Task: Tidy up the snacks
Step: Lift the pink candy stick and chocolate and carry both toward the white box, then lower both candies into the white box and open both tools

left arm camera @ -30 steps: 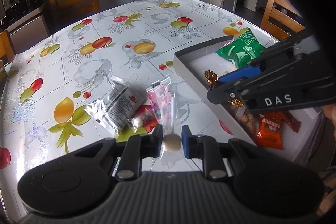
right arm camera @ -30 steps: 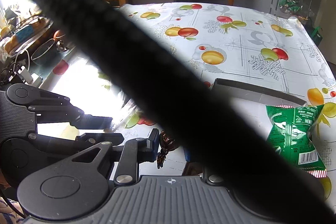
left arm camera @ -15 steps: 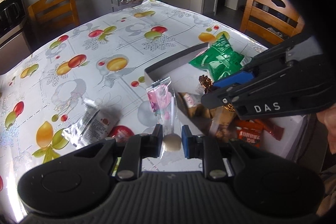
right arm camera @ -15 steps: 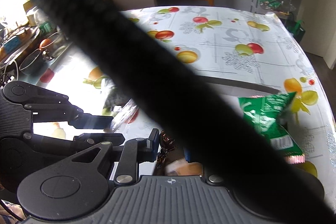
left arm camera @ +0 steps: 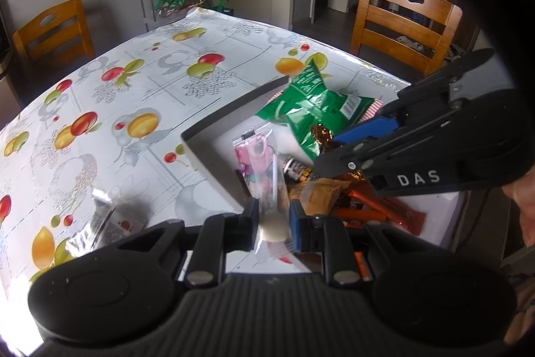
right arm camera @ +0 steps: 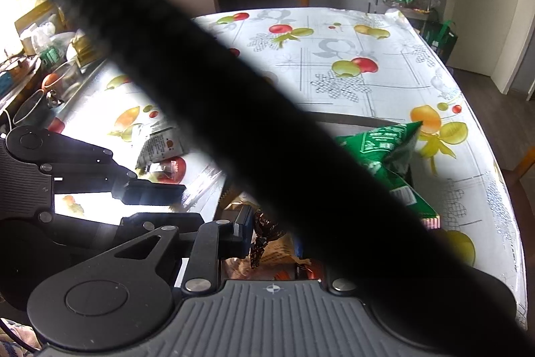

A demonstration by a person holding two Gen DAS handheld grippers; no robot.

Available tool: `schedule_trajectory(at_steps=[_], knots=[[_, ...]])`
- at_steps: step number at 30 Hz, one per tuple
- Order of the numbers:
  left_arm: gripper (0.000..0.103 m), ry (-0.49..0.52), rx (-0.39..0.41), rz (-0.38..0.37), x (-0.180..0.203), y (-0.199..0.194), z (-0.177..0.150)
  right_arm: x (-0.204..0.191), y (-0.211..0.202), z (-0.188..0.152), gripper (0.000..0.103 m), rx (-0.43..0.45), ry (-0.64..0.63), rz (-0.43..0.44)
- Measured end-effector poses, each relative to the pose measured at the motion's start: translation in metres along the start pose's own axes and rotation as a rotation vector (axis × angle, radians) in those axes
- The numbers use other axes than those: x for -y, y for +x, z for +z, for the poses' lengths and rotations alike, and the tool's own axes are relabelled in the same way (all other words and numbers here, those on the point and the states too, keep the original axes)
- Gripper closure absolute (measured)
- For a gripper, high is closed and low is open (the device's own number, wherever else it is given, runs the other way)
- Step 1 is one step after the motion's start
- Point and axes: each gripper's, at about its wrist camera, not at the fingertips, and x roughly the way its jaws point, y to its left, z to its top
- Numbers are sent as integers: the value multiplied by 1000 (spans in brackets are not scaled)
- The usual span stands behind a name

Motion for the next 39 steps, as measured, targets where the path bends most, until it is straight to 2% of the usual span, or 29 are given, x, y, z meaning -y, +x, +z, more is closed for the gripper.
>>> schedule_trajectory(at_steps=[15,26,39], knots=[[86,59,-3,-55,19,12,15,21,-8,-8,78,-5,42,-42],[86,89,-35,-100,34,27,16,33,-8,-19,78,-29,75,-64],[86,94,-71,-113,40,39,16,41,-7,-28,78,-49,98,-76]])
